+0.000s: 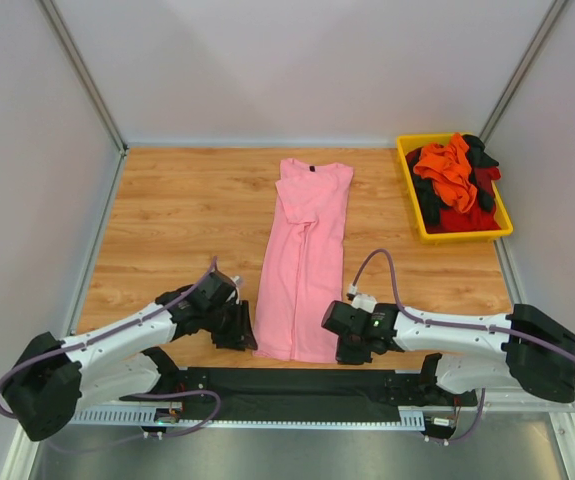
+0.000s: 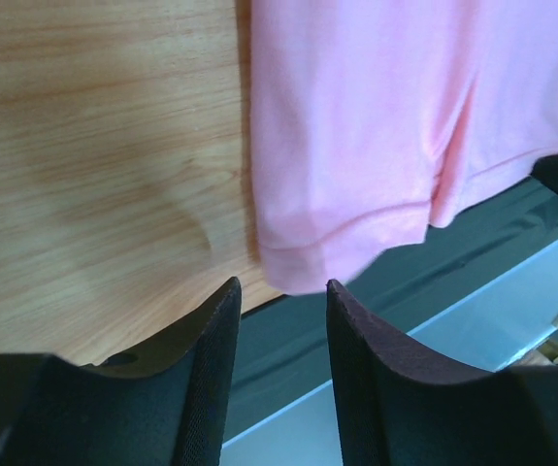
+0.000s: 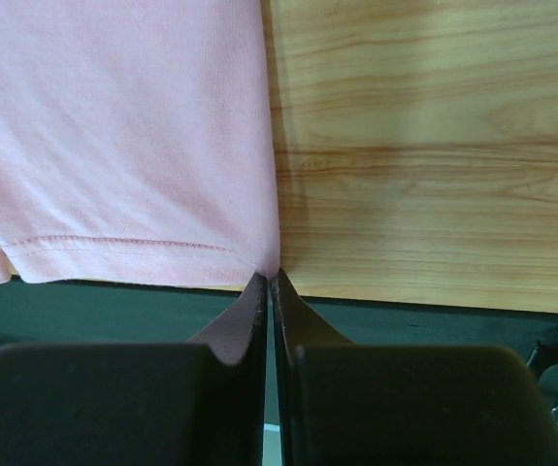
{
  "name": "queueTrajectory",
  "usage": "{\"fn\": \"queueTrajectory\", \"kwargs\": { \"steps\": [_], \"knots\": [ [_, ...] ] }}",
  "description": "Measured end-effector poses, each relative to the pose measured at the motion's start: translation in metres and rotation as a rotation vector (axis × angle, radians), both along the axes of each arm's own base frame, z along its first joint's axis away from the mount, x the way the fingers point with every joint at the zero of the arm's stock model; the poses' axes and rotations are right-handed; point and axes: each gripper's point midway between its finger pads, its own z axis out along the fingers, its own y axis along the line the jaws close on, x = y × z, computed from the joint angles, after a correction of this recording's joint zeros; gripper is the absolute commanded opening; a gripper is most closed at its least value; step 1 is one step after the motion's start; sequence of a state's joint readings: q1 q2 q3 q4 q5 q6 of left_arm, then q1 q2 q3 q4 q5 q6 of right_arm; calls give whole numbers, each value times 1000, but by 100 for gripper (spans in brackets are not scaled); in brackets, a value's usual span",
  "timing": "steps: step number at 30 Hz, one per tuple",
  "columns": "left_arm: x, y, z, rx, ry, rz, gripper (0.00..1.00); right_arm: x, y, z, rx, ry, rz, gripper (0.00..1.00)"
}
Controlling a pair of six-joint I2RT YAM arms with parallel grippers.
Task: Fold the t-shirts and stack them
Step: Fold the tshirt
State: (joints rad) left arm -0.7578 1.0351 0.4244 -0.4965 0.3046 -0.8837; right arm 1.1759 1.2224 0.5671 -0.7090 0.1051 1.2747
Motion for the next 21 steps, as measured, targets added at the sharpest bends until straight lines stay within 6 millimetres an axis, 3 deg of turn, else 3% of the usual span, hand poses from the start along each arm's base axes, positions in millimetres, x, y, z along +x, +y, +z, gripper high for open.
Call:
{"fn": "queueTrajectory", "kwargs": {
  "steps": [8, 17, 21],
  "knots": [
    [5, -6, 16, -62, -43, 28, 50, 0, 0, -1, -2, -1, 7, 0],
    [-7, -3, -12, -10, 71, 39, 43, 0, 0, -1, -3, 0, 8, 0],
    [-7, -9, -13, -23, 86, 34, 32, 0, 0, -1, -3, 0, 8, 0]
  ]
}}
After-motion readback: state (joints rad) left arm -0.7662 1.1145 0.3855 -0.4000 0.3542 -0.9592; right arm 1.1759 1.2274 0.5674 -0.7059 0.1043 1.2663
